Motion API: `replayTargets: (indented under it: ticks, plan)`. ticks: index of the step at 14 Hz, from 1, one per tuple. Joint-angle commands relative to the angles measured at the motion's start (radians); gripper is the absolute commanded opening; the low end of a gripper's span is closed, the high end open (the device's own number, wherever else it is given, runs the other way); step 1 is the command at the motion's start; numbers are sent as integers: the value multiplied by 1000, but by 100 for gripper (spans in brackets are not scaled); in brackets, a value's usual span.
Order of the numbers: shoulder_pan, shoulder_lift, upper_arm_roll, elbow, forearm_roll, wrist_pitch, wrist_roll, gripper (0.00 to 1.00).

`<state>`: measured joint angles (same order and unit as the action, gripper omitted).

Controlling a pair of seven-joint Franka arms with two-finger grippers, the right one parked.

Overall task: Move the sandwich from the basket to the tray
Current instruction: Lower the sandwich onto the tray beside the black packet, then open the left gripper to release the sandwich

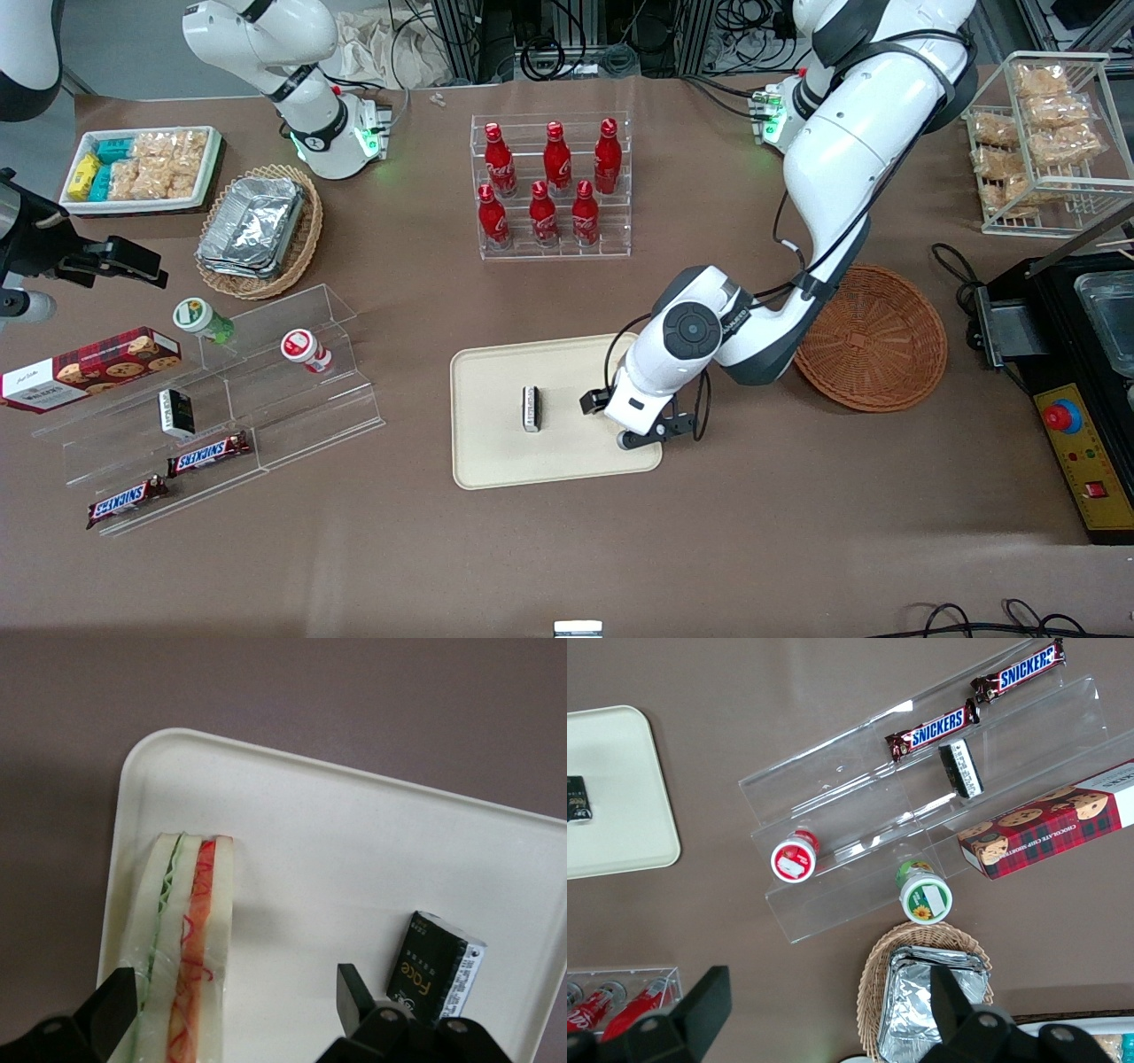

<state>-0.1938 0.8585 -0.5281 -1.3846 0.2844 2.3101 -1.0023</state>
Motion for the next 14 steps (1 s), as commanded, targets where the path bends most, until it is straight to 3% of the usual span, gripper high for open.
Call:
replayTargets:
  ticks: [1, 5, 8, 11, 14]
  plan:
    - [-16, -12, 8, 58, 21, -38, -25, 100]
    - [-3, -87, 5, 154, 9, -233, -9, 100]
    - [77, -238, 0, 28, -5, -244, -4, 100]
    - [226, -404, -53, -127, -97, -256, 141, 100]
    - [348, -550, -55, -197, -218, -392, 389, 100]
